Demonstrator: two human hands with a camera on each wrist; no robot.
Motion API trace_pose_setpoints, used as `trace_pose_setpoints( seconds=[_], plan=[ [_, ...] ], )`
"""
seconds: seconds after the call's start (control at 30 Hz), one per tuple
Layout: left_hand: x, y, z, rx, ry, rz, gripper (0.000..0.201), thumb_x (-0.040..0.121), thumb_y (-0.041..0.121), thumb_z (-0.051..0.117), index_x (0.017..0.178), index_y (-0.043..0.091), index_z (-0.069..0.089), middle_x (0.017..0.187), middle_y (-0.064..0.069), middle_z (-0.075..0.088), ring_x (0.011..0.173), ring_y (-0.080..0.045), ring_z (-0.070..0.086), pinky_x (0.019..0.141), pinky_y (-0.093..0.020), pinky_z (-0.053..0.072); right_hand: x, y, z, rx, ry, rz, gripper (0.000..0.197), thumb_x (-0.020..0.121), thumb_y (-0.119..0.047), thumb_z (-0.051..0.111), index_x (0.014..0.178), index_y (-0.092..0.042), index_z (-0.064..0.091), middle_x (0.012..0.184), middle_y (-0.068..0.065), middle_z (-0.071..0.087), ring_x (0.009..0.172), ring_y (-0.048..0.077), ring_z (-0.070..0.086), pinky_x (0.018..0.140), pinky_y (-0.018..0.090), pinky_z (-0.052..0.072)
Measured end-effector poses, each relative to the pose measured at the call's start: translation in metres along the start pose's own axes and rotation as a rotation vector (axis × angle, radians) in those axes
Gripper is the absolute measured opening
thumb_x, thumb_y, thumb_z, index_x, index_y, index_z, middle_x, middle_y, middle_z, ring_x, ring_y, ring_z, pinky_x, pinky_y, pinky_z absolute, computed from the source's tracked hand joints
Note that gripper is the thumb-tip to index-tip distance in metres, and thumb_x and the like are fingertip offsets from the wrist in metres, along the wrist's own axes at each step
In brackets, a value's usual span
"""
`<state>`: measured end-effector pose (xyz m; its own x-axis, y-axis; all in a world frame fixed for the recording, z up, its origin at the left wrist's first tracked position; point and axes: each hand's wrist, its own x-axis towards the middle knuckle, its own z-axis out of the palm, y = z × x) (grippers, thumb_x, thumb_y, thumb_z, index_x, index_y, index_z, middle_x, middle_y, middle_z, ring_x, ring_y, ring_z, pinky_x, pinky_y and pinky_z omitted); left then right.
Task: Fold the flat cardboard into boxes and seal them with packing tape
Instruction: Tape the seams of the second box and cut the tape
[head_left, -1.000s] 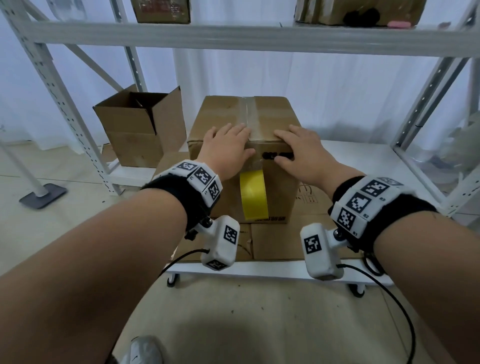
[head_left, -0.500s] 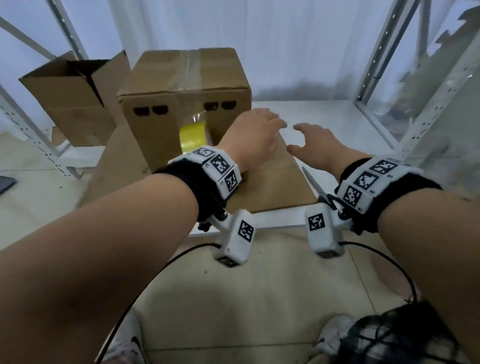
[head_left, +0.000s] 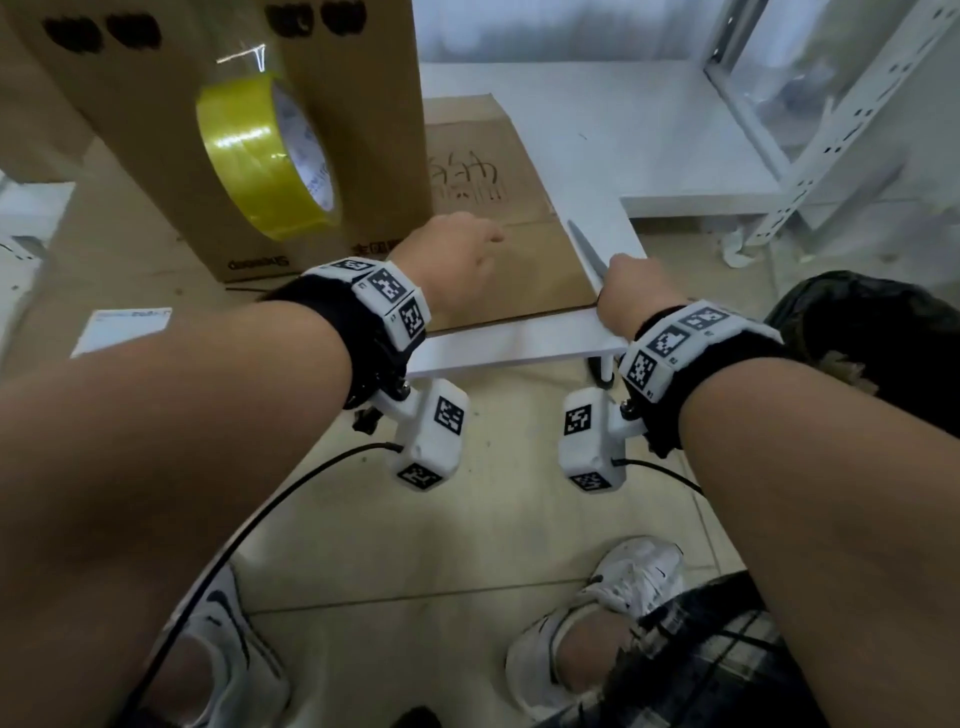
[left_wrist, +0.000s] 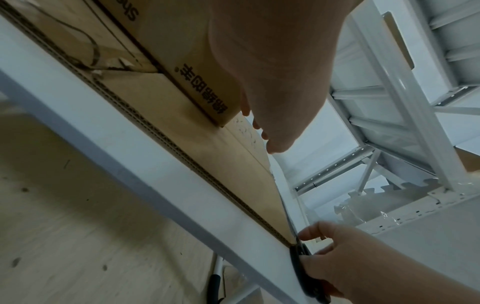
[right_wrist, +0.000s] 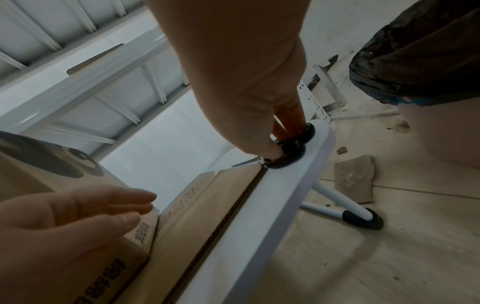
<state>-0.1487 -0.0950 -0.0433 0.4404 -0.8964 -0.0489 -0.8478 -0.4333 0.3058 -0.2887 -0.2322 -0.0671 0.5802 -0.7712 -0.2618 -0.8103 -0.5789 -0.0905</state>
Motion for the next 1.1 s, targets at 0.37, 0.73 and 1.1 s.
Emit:
trace_pose_setpoints(
  seconds=[0.37, 0.73, 1.1],
  plan=[
    [0.003, 0.011, -0.024, -0.04, 0.048, 0.044, 0.041, 0.098, 0.016, 0.043, 0.139, 0.016, 0.047, 0.142, -0.007, 0.047, 0.129, -0.024, 0.046, 0.106, -0.033, 0.036, -0.002, -0.016, -0.014, 0.231, 0.311, 0.065, 0.037, 0.096, -0.007, 0.047, 0.132, -0.007, 0.037, 0.128, 0.021, 0.05, 0.111, 0.037, 0.056, 0.095, 0.044, 0.04],
    [-0.059, -0.013, -0.145, 0.005, 0.388, 0.101, 0.036, 0.099, 0.019, 0.043, 0.134, 0.016, 0.053, 0.131, -0.002, 0.057, 0.119, -0.018, 0.052, 0.094, -0.024, 0.037, -0.05, -0.112, -0.105, 0.629, 0.741, -0.265, 0.038, 0.099, -0.007, 0.042, 0.134, -0.021, 0.039, 0.131, 0.003, 0.047, 0.117, 0.02, 0.047, 0.095, 0.037, 0.025],
    [-0.103, -0.096, -0.192, 0.038, 0.46, -0.216, 0.053, 0.096, 0.035, 0.052, 0.145, 0.022, 0.037, 0.146, -0.008, 0.037, 0.133, -0.028, 0.034, 0.11, -0.043, 0.032, -0.055, -0.187, -0.147, 0.53, 0.564, -0.681, 0.047, 0.096, 0.0, 0.044, 0.142, -0.013, 0.041, 0.131, 0.012, 0.042, 0.115, 0.027, 0.049, 0.096, 0.033, 0.043]
  ],
)
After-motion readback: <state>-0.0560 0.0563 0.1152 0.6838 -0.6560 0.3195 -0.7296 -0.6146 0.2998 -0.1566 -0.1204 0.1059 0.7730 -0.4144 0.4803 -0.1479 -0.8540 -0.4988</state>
